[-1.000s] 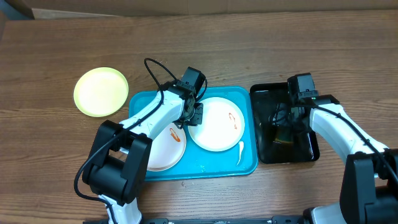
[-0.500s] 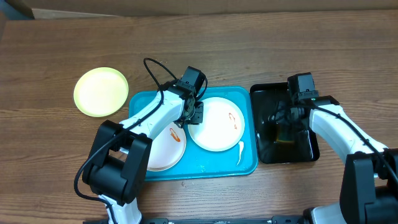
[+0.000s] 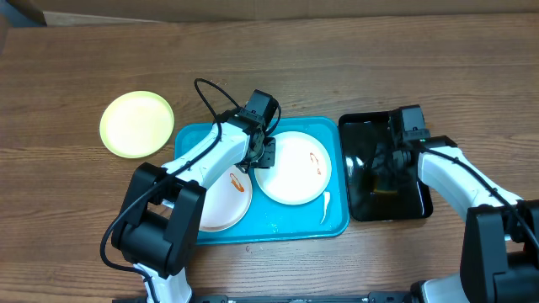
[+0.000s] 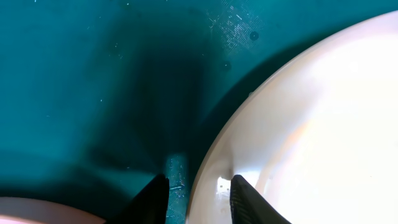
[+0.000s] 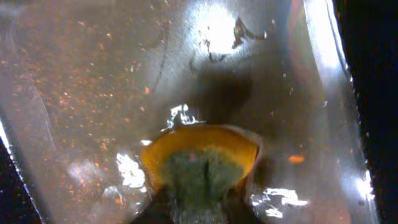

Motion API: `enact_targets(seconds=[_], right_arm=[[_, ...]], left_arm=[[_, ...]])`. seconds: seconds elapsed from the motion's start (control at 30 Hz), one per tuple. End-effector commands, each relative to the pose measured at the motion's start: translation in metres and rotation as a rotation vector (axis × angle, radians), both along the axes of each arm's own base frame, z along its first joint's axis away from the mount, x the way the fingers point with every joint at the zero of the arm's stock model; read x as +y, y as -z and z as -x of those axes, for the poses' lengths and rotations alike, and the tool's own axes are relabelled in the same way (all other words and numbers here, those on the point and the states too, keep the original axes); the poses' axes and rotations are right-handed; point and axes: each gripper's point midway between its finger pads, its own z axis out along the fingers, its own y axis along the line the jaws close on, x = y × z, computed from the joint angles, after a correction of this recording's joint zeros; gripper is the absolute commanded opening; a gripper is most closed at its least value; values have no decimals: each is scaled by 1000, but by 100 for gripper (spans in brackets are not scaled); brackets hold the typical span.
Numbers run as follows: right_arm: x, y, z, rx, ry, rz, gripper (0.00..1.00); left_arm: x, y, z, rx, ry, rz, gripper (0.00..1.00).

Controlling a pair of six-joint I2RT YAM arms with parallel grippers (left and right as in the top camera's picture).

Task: Clean dirty plates on tray and stack at the side
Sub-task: 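Dip and rub the sponge in the water with the right gripper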

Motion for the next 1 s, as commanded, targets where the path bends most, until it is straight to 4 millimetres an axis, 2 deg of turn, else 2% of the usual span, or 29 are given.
enact_targets(seconds=[0.0,0.03,0.13,0.23,0.33,0.53,0.77,0.97], right_arm=[[7,-4,-4,-18,-13,-39,33],[11,-7,-7,-24,-18,-57,49],[15,-16,-13,-33,-24,-75,58],[15,-24,-16,-25,-24,-74,59],[14,-27,-8,20,-26,-68,59],[11,-17,17,113,-22,-58,60],[6,1,24,106,-18,-37,60],[6,5,29,116,-17,-37,56]], left_arm=[[-2,-2,-4,-6,-18,11,33],[-2,-2,-4,-5,-19,12,32],[-2,-2,-4,-4,-23,11,31],[-2,-2,-4,-4,-41,12,31],[-2,-2,-5,-6,-46,14,31],[-2,-2,-6,-11,-60,19,32],[-3,-2,-7,-11,-62,21,33],[-3,-2,-7,-13,-63,21,35]])
